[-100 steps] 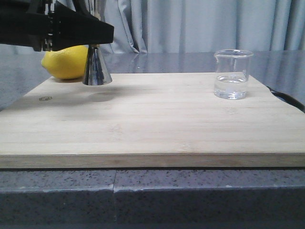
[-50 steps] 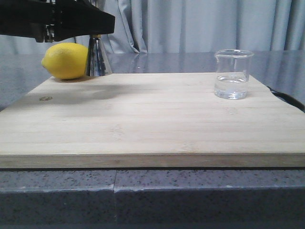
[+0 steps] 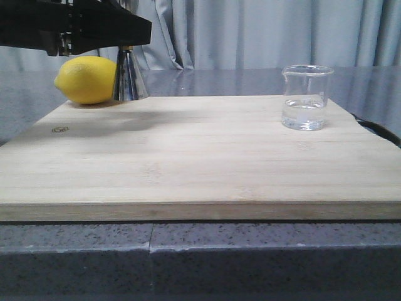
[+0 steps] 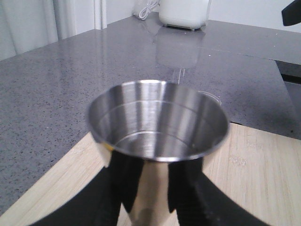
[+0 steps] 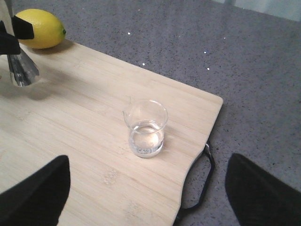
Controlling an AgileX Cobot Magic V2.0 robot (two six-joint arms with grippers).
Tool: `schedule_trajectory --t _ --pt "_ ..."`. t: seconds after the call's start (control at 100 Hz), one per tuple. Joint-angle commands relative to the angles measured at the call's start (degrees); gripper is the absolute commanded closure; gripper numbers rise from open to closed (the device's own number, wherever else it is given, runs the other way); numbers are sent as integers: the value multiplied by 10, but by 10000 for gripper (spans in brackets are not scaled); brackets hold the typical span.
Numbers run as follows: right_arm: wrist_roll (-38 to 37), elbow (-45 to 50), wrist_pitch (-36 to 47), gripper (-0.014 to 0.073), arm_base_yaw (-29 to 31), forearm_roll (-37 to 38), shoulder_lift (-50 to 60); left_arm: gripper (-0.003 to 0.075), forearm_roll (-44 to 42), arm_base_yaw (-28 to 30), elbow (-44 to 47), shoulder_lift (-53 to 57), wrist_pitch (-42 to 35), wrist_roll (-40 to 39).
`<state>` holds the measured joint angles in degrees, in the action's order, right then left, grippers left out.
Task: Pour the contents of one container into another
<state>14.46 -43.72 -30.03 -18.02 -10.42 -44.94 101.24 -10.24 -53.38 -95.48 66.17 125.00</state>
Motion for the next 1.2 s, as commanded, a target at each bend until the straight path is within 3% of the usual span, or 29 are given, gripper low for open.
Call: schedule_trajectory --t 0.0,0.26,0.55,1.19 --pt "7 -20 72 -14 -2 -13 -26 502 48 -4 -18 21 58 -4" --pt "7 56 263 -14 -56 -16 -85 502 48 -4 -18 21 58 -4" --pt "-7 197 555 -14 -81 -35 -150 502 48 -4 -18 21 58 -4" --pt "-95 193 729 -13 -81 42 -312 502 48 -4 -18 21 58 -4"
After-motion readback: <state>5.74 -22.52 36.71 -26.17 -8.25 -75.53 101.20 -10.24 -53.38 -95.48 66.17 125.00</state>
